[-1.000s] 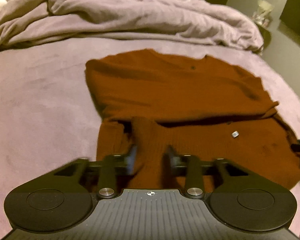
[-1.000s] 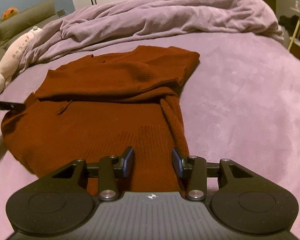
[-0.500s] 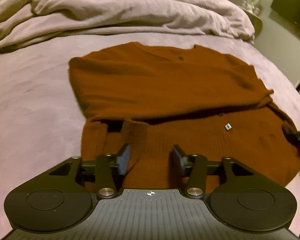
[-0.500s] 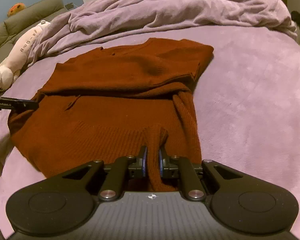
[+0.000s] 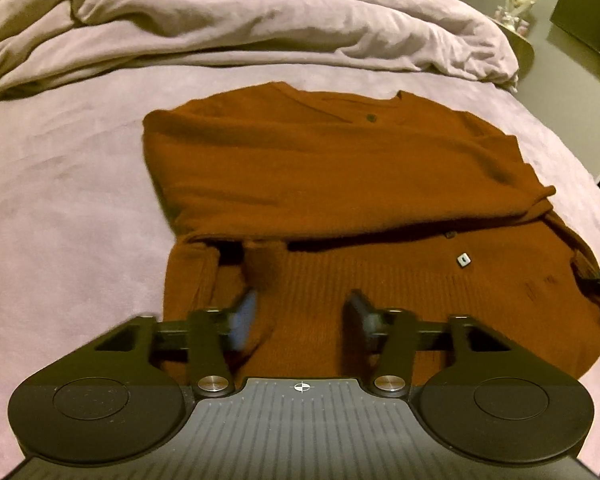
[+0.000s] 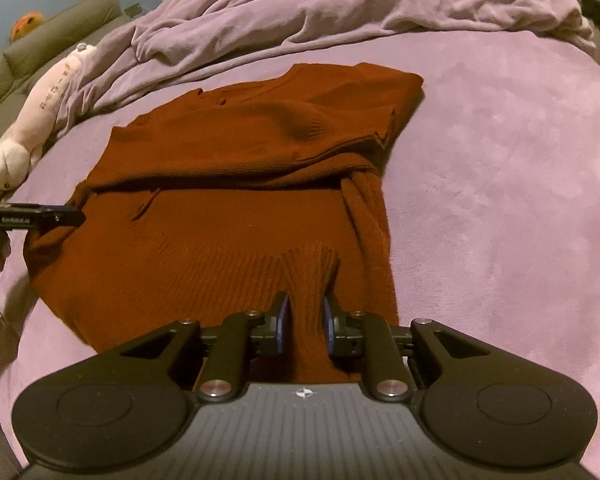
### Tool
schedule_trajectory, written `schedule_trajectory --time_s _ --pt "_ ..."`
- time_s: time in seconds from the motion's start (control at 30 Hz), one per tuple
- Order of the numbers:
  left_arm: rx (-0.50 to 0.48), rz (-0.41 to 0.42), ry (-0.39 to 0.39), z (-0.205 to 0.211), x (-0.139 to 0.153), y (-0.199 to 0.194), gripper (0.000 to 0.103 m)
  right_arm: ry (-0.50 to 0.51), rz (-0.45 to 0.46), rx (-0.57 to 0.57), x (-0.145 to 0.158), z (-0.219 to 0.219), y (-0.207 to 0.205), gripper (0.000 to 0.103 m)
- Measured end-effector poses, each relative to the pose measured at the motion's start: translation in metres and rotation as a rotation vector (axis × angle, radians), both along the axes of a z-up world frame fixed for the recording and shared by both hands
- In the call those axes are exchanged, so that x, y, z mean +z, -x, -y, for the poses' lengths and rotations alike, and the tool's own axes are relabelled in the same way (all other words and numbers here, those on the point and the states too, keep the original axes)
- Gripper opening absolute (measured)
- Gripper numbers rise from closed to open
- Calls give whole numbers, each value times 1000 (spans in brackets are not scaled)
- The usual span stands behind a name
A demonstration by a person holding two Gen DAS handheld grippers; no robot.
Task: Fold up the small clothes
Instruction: 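Grasp the ribbed hem of the cardigan with the right tool, then lift the hem and fold it over toward the collar, then release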
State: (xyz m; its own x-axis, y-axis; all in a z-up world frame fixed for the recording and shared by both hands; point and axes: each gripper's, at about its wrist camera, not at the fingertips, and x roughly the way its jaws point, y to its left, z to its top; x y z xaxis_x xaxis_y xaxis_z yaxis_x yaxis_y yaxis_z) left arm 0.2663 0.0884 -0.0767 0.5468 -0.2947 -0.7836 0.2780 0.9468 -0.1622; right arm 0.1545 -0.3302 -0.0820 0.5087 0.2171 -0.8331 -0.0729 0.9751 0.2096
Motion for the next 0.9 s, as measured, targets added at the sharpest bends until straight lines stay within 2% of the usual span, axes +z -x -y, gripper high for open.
schedule_trajectory --time_s 0.07,0.1,0.17,0.2,0.3,0.4,0.6,0.7,0.77,0.87,0.9 --pt "15 -3 -8 -3 -1 -3 26 28 9 21 0 -5 1 17" --pt "24 -7 1 -6 -2 -4 23 42 16 25 0 -7 2 17" --pt "45 -14 19 -12 -3 -6 10 50 24 37 1 -10 3 9" --pt "58 -18 39 -16 -3 -7 8 55 28 36 1 -12 4 9" --pt "77 7 60 -20 4 -1 6 95 53 46 6 -19 7 6" --pt "62 71 78 -19 26 11 6 104 111 63 24 -25 11 6" --pt "74 261 81 -20 91 11 1 95 305 29 80 -23 -7 6" --pt "130 340 43 -22 109 -5 1 155 375 3 91 -27 -31 6" --pt "154 296 66 -25 104 -22 2 185 375 1 83 -30 -53 6" --pt "167 196 49 -25 76 -38 4 227 313 3 57 -36 -78 6" --pt "163 164 38 -24 65 -39 11 235 292 4 49 -37 -82 6"
